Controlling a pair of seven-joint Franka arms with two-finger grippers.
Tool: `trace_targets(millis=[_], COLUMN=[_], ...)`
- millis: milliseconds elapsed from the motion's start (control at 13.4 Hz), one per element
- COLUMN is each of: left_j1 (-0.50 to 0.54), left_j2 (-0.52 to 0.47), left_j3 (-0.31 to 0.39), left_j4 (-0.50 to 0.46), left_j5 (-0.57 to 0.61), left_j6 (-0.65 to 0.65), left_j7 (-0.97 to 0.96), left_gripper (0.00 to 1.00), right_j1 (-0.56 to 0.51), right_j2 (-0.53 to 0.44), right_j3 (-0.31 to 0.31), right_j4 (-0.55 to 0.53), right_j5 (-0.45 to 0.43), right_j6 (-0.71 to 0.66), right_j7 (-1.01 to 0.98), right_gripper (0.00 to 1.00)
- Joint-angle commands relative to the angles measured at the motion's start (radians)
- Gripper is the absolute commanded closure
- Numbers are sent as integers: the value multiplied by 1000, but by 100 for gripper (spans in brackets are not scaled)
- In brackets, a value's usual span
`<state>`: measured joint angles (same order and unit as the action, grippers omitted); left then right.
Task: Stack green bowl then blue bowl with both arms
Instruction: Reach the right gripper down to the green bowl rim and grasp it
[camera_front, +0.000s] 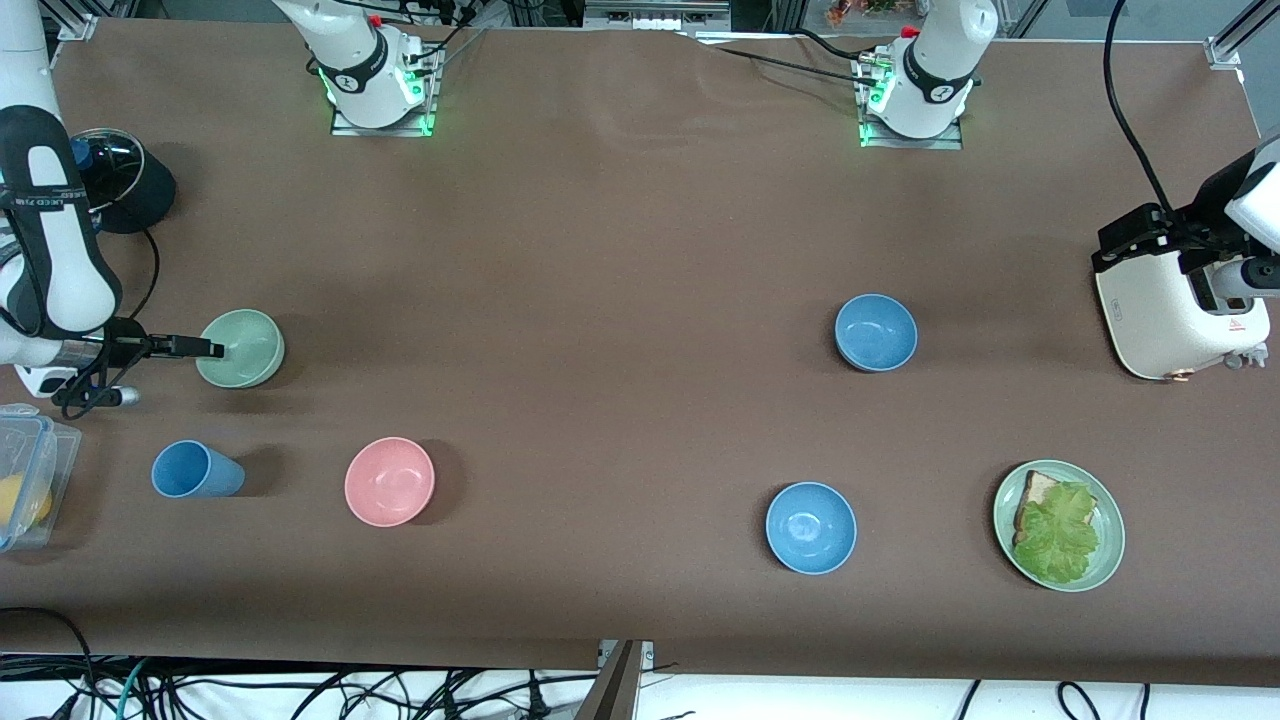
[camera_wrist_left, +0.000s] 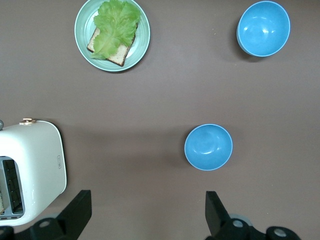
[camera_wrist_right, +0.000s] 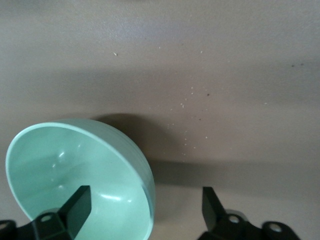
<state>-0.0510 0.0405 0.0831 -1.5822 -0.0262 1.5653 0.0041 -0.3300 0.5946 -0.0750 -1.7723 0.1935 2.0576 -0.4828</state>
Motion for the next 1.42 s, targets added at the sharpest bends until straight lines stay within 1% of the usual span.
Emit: trace_targets(millis=[0, 75, 149, 447, 820, 969, 1118, 1268, 1342], left_j1=[6, 6, 6, 8, 11, 11, 11, 11, 13], left_j2=[1, -1, -1, 1, 13, 12, 12, 7, 7], left_j3=[-3, -5, -5, -2, 0, 0, 0, 0, 1], left_j4=[10, 11, 13, 13, 14, 11, 4, 1, 1], left_j5=[-24, -24, -23, -24, -24, -24, -27, -27, -27], left_j6=[-13, -14, -14, -14, -13, -16, -14, -14, -14], left_j7=[8, 10, 7, 11, 37, 19, 16, 16, 17], left_gripper=[0, 0, 0, 0, 0, 0, 0, 0, 0], right_j1=[-20, -20, -20, -20, -20, -15, -12, -7, -7], right_j2=[-2, -4, -4, -7, -9, -25, -56, -64, -73], right_j3=[14, 15, 15, 17, 23, 29, 64, 89, 116], right_j4=[-7, -6, -6, -4, 4, 11, 19, 25, 25], right_j5=[23, 23, 23, 21, 26, 27, 29, 29, 29], right_j6=[4, 0, -4, -5, -5, -16, -31, -33, -33], right_j7=[-27, -28, -28, -33, -30, -20, -14, 16, 47], right_gripper=[47, 66, 79, 100, 100, 100, 100, 100, 100])
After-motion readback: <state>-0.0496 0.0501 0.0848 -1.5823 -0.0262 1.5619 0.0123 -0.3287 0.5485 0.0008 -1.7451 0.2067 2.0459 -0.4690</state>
